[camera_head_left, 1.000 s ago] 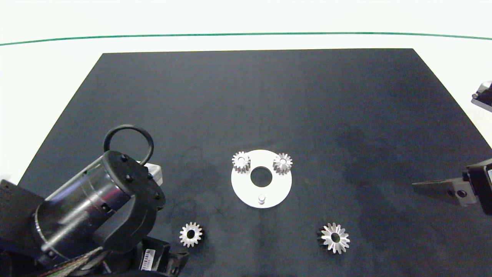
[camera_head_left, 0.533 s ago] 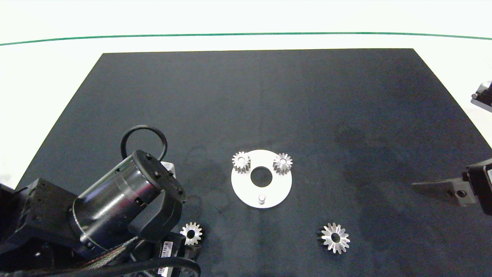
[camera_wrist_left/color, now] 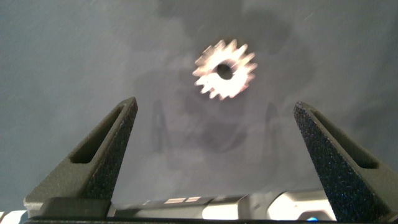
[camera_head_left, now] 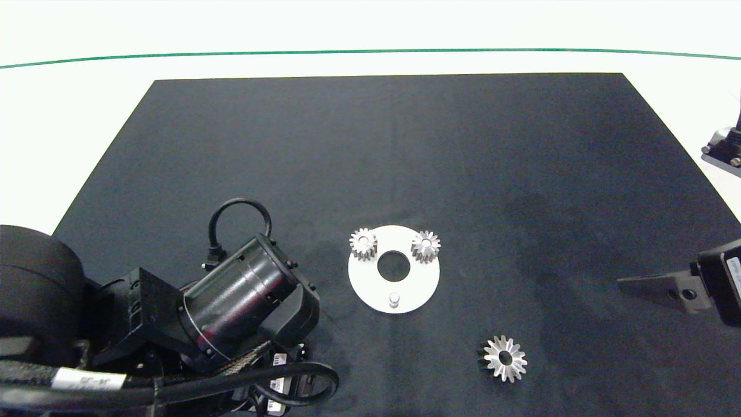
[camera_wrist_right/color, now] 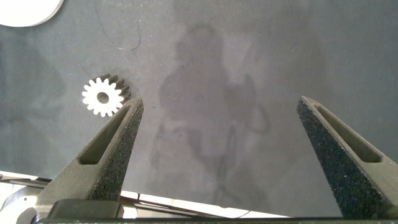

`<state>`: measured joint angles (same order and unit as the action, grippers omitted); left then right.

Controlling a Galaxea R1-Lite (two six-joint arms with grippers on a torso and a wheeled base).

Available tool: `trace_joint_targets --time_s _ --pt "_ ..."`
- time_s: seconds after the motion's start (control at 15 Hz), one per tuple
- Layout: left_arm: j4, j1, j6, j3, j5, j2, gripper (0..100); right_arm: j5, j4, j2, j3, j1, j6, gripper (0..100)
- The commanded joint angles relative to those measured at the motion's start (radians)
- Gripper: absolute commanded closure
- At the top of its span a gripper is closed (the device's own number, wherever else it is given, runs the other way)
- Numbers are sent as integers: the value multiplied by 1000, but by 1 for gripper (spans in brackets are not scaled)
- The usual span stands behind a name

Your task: Remove an incorrectly installed larger gear and replace it with the correct smaller gear

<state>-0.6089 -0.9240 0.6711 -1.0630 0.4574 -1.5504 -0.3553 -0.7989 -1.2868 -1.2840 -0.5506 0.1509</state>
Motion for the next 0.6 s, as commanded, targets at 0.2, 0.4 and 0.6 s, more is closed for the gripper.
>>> trace_joint_targets --time_s 0.2,0.4,0.6 --pt "18 1 22 -8 -2 -37 0 -2 -3 -5 5 -2 1 0" --pt "52 2 50 -8 -3 -71 0 -2 -3 -5 8 -2 1 0" --pt "55 33 48 -8 -5 -77 0 -2 -2 -6 9 -2 1 0"
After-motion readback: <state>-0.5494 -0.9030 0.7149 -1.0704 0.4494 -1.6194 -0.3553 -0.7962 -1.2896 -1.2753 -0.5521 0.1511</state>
